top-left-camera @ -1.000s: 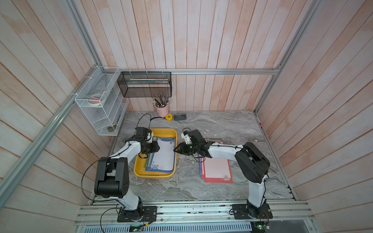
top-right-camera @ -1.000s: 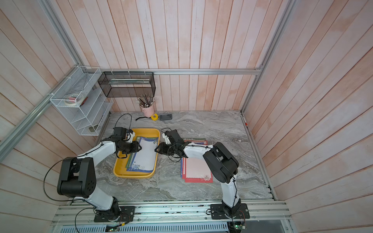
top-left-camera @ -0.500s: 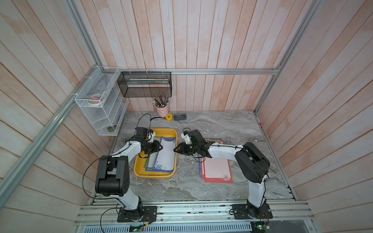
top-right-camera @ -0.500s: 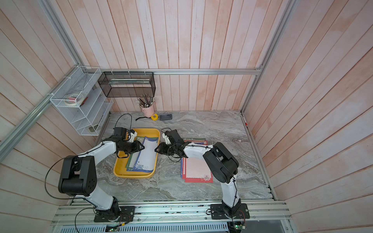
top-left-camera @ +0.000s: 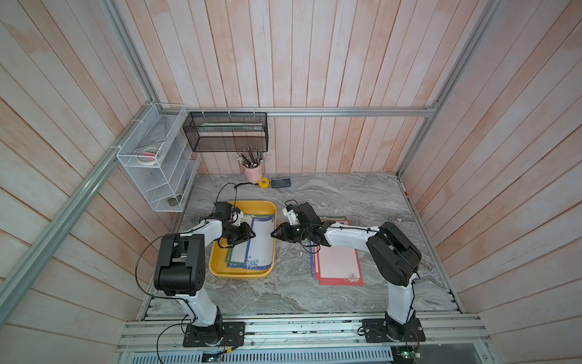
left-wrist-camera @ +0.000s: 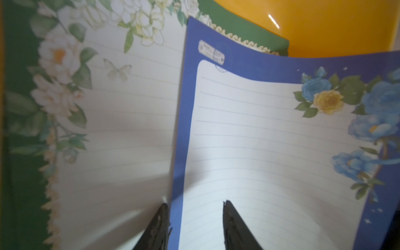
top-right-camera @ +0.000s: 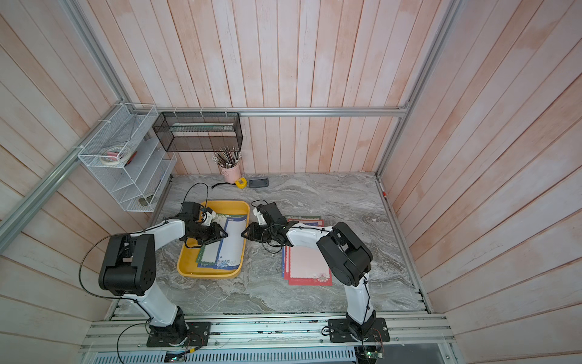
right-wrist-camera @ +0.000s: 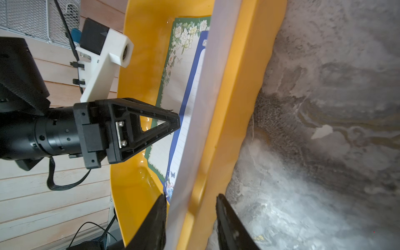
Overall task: Take out the stationery paper from the storage box
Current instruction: Pick up the stationery paper from the storage box.
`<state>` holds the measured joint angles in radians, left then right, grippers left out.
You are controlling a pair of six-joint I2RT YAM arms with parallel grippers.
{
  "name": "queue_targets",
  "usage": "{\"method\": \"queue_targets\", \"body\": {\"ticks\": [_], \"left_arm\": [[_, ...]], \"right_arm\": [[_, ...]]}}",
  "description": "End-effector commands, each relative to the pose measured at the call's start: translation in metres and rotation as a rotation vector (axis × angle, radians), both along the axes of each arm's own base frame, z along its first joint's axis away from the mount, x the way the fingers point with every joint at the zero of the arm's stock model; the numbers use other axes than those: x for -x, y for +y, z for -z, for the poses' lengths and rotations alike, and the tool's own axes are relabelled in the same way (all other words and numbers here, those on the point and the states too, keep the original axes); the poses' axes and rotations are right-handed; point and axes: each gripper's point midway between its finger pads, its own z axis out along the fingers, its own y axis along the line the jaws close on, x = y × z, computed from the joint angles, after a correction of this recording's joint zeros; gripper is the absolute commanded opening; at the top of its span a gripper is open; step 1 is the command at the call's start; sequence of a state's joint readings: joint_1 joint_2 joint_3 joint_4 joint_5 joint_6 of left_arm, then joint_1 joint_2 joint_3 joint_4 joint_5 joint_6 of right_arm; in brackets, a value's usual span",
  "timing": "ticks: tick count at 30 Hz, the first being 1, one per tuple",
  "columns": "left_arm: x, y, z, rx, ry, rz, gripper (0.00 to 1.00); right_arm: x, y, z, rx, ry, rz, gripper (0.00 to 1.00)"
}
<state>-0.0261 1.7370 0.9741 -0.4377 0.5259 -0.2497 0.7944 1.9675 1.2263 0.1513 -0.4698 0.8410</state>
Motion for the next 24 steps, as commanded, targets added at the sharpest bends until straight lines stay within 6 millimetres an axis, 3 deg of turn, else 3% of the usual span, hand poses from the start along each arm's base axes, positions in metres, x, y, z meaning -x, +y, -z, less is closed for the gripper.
{"method": "queue_targets", "body": {"ticks": [1, 4, 10, 18, 20, 22, 24], "left_arm": [[-0.005, -0.007, -0.006, 0.052, -0.017, 0.01, 0.43], [-0.006, -0.007, -0.008, 0.054, -0.025, 0.009, 0.43], [-0.008, -0.008, -0.01, 0.061, -0.028, 0.009, 0.43], [-0.008, -0.009, -0.014, 0.068, -0.042, 0.011, 0.43], [-0.008, -0.009, -0.015, 0.068, -0.047, 0.011, 0.43], [-0.008, -0.009, -0.015, 0.068, -0.046, 0.009, 0.43], [-0.008, -0.01, -0.016, 0.074, -0.046, 0.01, 0.43]], "right_arm": [[-0.004, 0.003, -0.004, 0.013, -0.007, -0.003, 0.4], [-0.008, 0.002, -0.011, 0.041, -0.04, 0.005, 0.38], [-0.011, 0.001, -0.019, 0.071, -0.075, 0.005, 0.2], [-0.009, 0.007, -0.016, 0.071, -0.054, -0.012, 0.13], [-0.008, 0.007, -0.015, 0.075, -0.045, -0.011, 0.14], [-0.008, 0.007, -0.013, 0.085, -0.036, -0.011, 0.27], [-0.008, 0.008, -0.014, 0.086, -0.034, -0.014, 0.29]]}}
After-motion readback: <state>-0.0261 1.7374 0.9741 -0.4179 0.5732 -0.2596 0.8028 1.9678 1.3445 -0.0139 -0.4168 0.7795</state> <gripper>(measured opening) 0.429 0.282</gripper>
